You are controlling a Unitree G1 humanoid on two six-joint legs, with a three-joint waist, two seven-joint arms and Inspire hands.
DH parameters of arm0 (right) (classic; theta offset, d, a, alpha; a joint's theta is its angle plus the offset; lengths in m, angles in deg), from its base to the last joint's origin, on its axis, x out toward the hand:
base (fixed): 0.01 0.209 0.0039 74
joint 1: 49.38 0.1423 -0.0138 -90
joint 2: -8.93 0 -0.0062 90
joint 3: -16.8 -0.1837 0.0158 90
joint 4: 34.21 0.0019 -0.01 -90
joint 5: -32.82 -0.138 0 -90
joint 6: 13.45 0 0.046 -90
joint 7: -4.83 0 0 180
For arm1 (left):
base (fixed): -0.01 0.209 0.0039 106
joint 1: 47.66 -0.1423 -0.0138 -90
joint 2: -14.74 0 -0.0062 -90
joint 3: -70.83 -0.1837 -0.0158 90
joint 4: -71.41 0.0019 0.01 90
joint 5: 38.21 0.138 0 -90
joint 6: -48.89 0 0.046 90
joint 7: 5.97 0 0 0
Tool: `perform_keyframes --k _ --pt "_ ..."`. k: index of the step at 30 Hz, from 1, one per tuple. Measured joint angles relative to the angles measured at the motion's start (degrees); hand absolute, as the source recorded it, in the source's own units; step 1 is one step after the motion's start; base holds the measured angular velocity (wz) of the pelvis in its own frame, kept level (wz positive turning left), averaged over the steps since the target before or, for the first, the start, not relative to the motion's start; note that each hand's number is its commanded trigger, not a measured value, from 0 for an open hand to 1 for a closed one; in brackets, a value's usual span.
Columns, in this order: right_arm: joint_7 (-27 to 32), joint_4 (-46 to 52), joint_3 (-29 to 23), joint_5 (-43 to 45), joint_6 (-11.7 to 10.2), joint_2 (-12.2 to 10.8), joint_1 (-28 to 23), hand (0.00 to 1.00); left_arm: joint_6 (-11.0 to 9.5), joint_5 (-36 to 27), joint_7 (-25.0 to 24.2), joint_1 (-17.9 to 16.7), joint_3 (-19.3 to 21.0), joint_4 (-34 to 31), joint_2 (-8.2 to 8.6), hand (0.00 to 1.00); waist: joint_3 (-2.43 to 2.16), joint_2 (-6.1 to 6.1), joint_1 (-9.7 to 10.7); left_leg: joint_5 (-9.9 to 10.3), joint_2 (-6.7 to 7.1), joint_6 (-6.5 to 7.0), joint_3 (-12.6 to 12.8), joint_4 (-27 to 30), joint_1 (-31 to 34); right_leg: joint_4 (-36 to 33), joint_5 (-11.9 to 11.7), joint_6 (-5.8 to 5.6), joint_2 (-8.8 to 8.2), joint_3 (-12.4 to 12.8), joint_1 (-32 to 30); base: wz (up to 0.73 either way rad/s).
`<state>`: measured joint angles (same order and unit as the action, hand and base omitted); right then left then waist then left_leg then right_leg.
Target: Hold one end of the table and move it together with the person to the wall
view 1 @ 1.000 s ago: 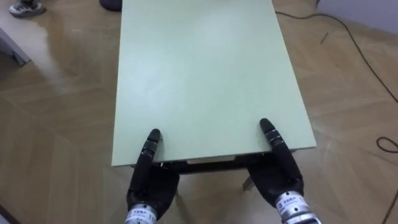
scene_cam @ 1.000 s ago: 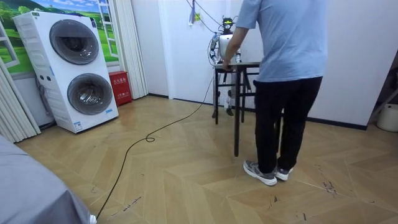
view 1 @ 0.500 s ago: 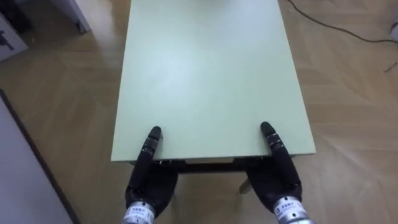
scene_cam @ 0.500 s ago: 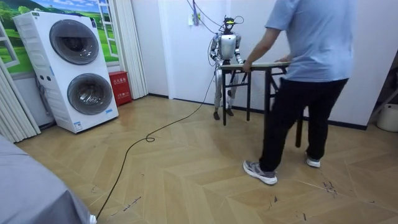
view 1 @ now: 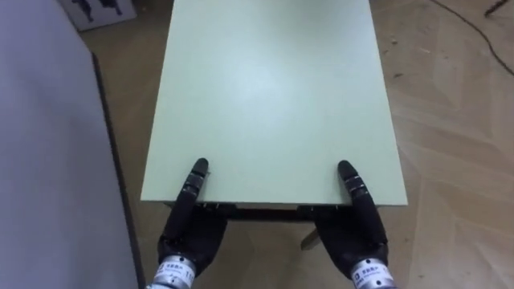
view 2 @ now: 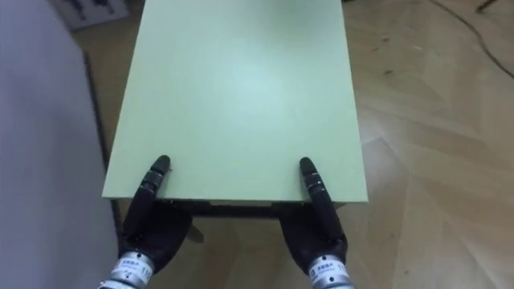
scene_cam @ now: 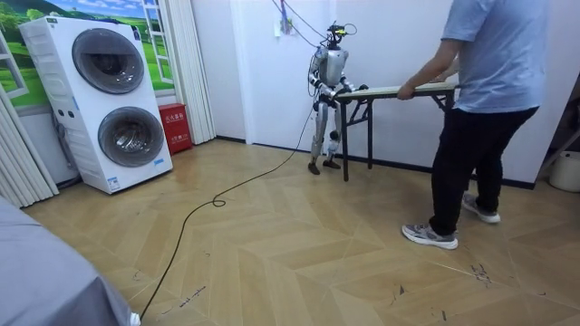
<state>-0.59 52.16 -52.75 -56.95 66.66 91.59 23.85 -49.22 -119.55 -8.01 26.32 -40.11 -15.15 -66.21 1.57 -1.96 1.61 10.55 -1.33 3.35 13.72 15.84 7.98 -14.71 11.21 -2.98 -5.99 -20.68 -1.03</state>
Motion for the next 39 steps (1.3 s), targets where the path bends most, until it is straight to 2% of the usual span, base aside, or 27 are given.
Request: perform_keyframes --k 3,5,7,8,9,10,12,16,17,19,20,21,22,23,24,25,28,32,37,39 --pt "0.0 0.0 -0.8 0.0 0.8 0.2 0.2 1.00 0.1 0.0 0.1 0.0 0.5 0.0 0.09 1.00 -0.09 -0.35 -0.1 -0.8 0.90 0.17 -0.6 -0.2 1.0 0.0 0.1 -0.10 -0.31 -2.8 0.9 0.58" --pt "0.1 0.0 -1.3 0.0 1.2 0.2 0.1 1.00 0.1 0.0 0.7 0.0 0.2 0.0 0.52 1.00 -0.04 -0.45 0.5 -1.1 0.66 0.57 -0.4 -0.3 1.1 -1.0 0.4 -0.50 -0.57 -2.9 1.2 0.73" --pt "0.2 -0.1 -1.6 0.5 1.2 0.4 0.1 1.00 -0.3 0.0 1.3 0.0 -0.4 0.0 1.07 1.00 0.04 -0.58 0.2 -1.2 1.02 0.75 -2.9 -0.2 0.9 -4.3 2.0 -0.45 -0.97 -0.8 -0.4 0.46" --pt "0.3 0.0 -1.6 1.1 1.2 0.1 0.3 1.00 -0.8 0.0 1.4 0.0 -0.8 0.0 1.22 1.00 0.02 -0.53 -0.6 -1.2 1.26 0.75 -3.6 0.0 1.1 -2.7 2.4 0.20 -0.90 2.7 -2.4 0.18" --pt "0.4 0.0 -1.7 1.9 1.2 0.0 0.7 1.00 -0.9 -0.1 1.4 0.0 -0.6 0.2 1.46 1.00 0.06 -0.86 -0.9 -1.2 1.62 0.69 -3.7 0.2 1.5 -1.5 0.9 0.93 -1.26 3.4 -4.7 0.25" --pt "0.5 0.2 -1.8 2.1 1.1 -0.1 0.6 1.00 -1.0 -0.1 1.5 -0.1 -0.3 0.2 1.57 1.00 -0.08 -1.43 -1.1 -1.2 1.72 0.65 -2.8 0.1 1.5 -2.7 0.6 0.78 -1.77 2.6 -5.0 0.22" --pt "0.5 0.2 -2.1 2.0 1.2 0.0 0.7 1.00 -1.0 0.4 1.5 -0.2 -0.3 0.2 2.14 1.00 -0.14 -1.71 -2.0 -1.2 1.74 0.66 -0.9 -0.3 1.5 -4.1 0.8 0.67 -2.10 1.9 -5.1 0.18" --pt "0.7 0.2 -1.9 2.0 1.2 -0.2 0.4 1.00 -1.0 0.4 1.5 -0.1 -0.1 0.7 2.17 1.00 -0.13 -1.66 -1.7 -1.2 2.09 0.87 -0.4 -0.5 1.4 -6.3 1.1 0.16 -3.09 1.4 -5.0 0.28" --pt "0.8 0.2 -2.0 2.0 1.2 -0.2 0.2 1.00 -1.0 0.5 1.5 -0.1 -0.6 0.8 2.20 1.00 -0.13 -1.67 -1.7 -1.1 2.25 1.26 0.4 -0.4 1.3 -7.3 1.2 0.08 -3.33 1.4 -5.1 0.32" --pt "1.3 0.2 -2.0 2.0 1.2 -0.5 -0.2 1.00 -0.9 0.8 1.6 0.1 -0.6 1.5 2.21 1.00 -0.10 -1.63 -1.1 -0.6 2.70 2.19 -0.4 -0.3 0.9 -9.9 1.4 -0.26 -3.88 1.6 -5.3 0.41" --pt "1.7 0.2 -2.0 2.1 1.2 -0.4 -0.2 1.00 -0.6 0.5 1.6 0.1 -0.6 1.9 2.18 1.00 -0.08 -1.59 -0.1 -0.4 3.25 2.56 -2.3 0.0 0.8 -12.4 1.5 -0.55 -4.26 2.8 -5.9 0.66" --pt "1.7 0.2 -2.1 2.1 1.3 -0.2 -0.6 1.00 -0.5 0.2 1.6 0.1 -0.8 2.2 2.35 1.00 -0.05 -1.42 1.1 -0.2 3.89 3.02 -4.7 0.5 0.8 -13.9 2.6 -1.34 -4.38 4.9 -6.9 0.72" --pt "1.7 0.1 -2.1 2.2 1.3 -0.3 -0.8 1.00 -0.5 0.2 1.6 0.1 -0.9 2.2 2.24 1.00 -0.02 -1.14 1.5 -0.1 4.29 3.11 -5.8 0.7 0.9 -13.1 3.3 -1.39 -4.01 6.7 -7.0 0.69" --pt "1.7 0.1 -2.1 2.2 1.3 -0.5 -0.9 1.00 -0.5 0.2 1.6 0.2 -0.9 2.3 2.12 1.00 0.05 -0.76 1.8 -0.1 4.95 3.20 -6.8 0.9 1.1 -9.5 3.6 -1.17 -3.44 9.7 -7.7 0.52" --pt "1.8 0.1 -2.2 2.2 1.3 -0.6 -0.8 1.00 -0.5 0.2 1.8 0.5 -0.6 2.4 2.08 1.00 0.10 -0.35 1.7 0.0 5.81 3.27 -7.2 1.0 1.1 -6.6 2.0 -1.44 -2.87 11.5 -9.0 0.61" --pt "2.2 0.1 -2.4 2.0 1.3 -0.5 -0.9 1.00 -0.2 0.3 2.0 0.7 -0.5 2.7 2.25 1.00 0.05 -0.57 1.9 0.0 6.14 3.26 -7.8 1.0 0.9 -7.2 1.7 -1.62 -3.04 11.3 -8.7 0.38" --pt "2.4 0.1 -2.4 1.8 1.3 -0.5 -0.7 1.00 0.1 1.2 2.2 0.7 0.0 2.7 2.70 1.00 0.10 -0.50 0.3 0.0 6.03 3.25 -7.4 0.3 0.6 -6.8 1.7 -1.59 -2.72 11.2 -7.9 0.08" --pt "2.9 -0.1 -2.4 1.8 1.3 -0.3 -0.8 1.00 0.5 1.2 2.7 0.7 -0.4 2.7 2.49 1.00 0.14 -0.36 -0.5 0.0 6.00 3.25 -6.3 -1.4 -1.3 -4.0 1.5 -1.67 -2.10 13.0 -5.5 0.03" --pt "4.0 -0.2 -1.9 2.0 1.3 -0.3 -0.8 1.00 1.0 1.1 3.6 0.7 -0.2 2.7 1.91 1.00 0.30 0.44 -1.4 0.0 5.94 3.25 -6.2 -3.0 -3.6 -2.1 1.1 -1.64 -1.79 13.4 -3.4 -0.11" --pt "4.6 -0.2 -1.9 2.0 1.4 -0.3 -0.9 1.00 1.4 1.1 4.0 0.7 -0.1 2.7 1.88 1.00 0.35 0.77 -1.8 0.0 5.89 3.25 -7.1 -3.4 -4.7 -3.0 1.1 -1.63 -1.71 13.5 -3.7 -0.16"
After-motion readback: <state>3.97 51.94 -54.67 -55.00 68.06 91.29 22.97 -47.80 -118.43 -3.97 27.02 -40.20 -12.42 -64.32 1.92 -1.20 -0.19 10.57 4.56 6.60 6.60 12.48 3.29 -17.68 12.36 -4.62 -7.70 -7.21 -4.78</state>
